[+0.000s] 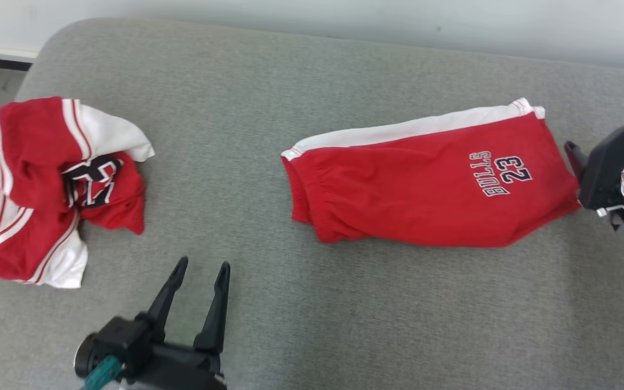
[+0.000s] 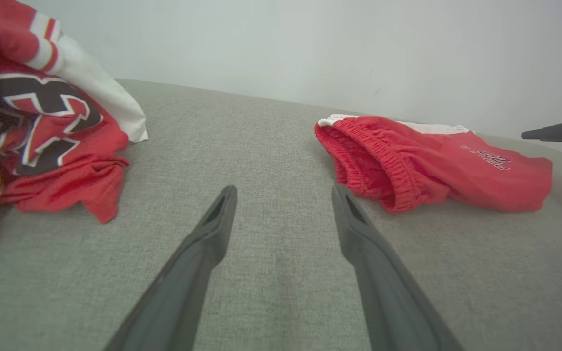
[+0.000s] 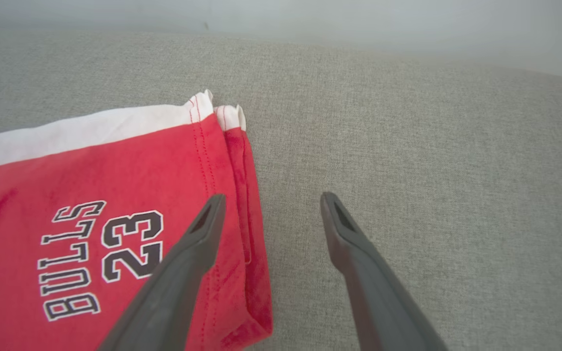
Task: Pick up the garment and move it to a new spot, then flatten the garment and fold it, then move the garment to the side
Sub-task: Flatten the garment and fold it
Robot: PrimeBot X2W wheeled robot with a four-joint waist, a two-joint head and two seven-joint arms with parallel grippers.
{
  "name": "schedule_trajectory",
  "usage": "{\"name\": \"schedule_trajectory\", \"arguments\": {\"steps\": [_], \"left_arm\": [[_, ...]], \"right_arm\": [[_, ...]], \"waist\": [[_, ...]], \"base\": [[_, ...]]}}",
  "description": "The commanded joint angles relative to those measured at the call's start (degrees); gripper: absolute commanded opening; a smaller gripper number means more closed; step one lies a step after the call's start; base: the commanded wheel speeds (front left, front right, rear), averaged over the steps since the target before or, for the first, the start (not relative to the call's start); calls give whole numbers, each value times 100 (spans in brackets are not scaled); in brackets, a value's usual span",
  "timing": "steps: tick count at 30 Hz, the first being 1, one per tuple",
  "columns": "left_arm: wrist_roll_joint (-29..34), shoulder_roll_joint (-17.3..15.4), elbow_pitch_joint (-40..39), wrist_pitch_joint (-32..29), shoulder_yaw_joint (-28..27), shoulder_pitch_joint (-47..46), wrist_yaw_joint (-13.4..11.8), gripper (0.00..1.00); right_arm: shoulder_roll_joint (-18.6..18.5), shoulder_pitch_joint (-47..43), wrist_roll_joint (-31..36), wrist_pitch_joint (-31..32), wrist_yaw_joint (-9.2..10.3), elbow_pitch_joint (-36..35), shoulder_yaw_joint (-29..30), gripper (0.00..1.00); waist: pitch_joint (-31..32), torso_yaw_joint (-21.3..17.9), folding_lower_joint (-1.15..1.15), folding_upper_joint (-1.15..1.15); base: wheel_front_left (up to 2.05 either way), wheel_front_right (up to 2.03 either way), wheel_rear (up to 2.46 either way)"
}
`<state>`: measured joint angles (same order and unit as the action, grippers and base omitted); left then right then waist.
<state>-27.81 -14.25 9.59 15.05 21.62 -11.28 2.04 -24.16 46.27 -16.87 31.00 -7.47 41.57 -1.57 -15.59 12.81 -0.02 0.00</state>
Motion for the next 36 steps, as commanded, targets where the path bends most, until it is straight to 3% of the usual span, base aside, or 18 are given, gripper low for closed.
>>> {"name": "schedule_trajectory", "arguments": {"steps": [1, 14, 23, 24, 25, 27, 36], "left_arm": [[47, -11, -39, 16, -36, 139, -2, 100], [145, 201, -145, 17, -157, 455, 117, 100], [169, 285, -27, 17, -94, 404, 192, 100], [168, 289, -14, 17, -90, 395, 185, 100], [162, 297, 5, 17, -84, 391, 197, 100], [142, 308, 44, 17, -80, 376, 221, 100], [-6, 336, 151, 18, -135, 531, 266, 100]], "right_arm": [[61, -124, 111, 64, -3, -16, 108, 100], [442, -451, 983, 448, -3, -265, 1272, 100], [737, -651, 1562, 652, -3, -241, 1707, 100], [773, -685, 1614, 712, -3, -224, 1730, 69], [807, -705, 1627, 750, -3, -227, 1745, 31], [856, -765, 1665, 815, -3, -251, 1747, 0], [822, -972, 2179, -96, 5, -741, 2167, 0]], "waist": [[14, 101, 2, 0], [-147, 463, 2, 0], [-232, 546, 2, 0], [-235, 546, 2, 0], [-234, 544, 2, 0], [-214, 537, 2, 0], [86, 334, 2, 0]], "base": [[0, 0, 0], [0, 0, 0], [0, 0, 0], [0, 0, 0], [0, 0, 0], [0, 0, 0], [0, 0, 0]]}}
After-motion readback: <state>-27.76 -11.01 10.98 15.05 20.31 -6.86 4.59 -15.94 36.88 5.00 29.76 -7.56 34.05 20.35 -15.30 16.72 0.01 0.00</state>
